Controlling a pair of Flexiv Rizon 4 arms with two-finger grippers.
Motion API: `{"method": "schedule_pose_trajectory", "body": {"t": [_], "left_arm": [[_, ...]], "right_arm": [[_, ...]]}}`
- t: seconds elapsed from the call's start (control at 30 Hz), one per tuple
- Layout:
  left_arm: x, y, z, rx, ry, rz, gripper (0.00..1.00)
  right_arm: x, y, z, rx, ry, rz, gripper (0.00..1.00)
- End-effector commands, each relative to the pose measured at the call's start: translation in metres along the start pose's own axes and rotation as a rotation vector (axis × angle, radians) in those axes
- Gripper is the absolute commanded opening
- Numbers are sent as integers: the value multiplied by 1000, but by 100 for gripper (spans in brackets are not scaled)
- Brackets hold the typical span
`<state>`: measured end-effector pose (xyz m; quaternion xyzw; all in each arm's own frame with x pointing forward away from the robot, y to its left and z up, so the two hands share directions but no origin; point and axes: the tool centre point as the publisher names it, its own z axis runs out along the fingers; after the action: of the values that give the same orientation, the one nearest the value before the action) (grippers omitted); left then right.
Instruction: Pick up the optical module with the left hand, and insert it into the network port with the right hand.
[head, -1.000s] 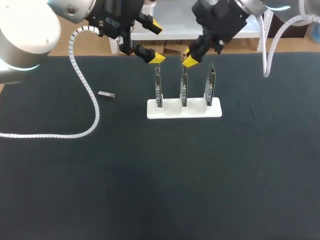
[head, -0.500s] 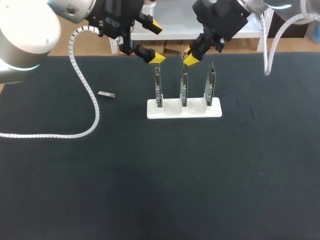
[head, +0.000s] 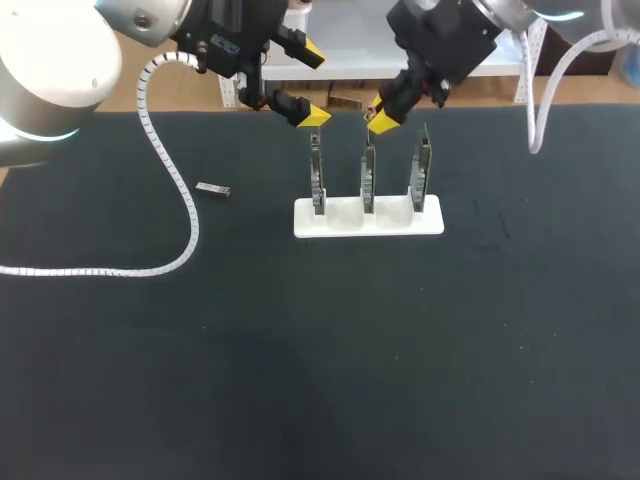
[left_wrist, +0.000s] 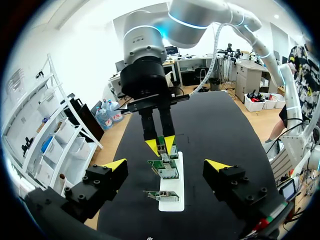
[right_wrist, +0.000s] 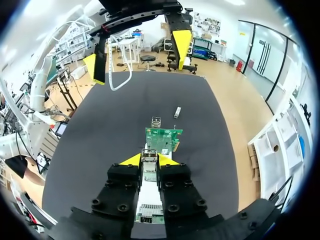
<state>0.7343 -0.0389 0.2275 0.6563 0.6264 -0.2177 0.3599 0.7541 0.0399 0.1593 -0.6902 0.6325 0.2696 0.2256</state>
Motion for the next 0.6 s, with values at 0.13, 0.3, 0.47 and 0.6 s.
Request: {"method": "schedule_pose_trajectory", "body": {"t": [0.13,0.3,0.47,0.6], "left_arm": [[-2,2,0,4,9,-2,100],[-2,2,0,4,9,-2,100],[-2,2,0,4,9,-2,100],[-2,2,0,4,9,-2,100]], "right_arm": [[0,-6,0,-4,7,-4,0],[1,-6,2,-7,2,-1,0],[1,-3,5,-8,-7,4,0],[-1,2,8,2,-19,2,0]]}}
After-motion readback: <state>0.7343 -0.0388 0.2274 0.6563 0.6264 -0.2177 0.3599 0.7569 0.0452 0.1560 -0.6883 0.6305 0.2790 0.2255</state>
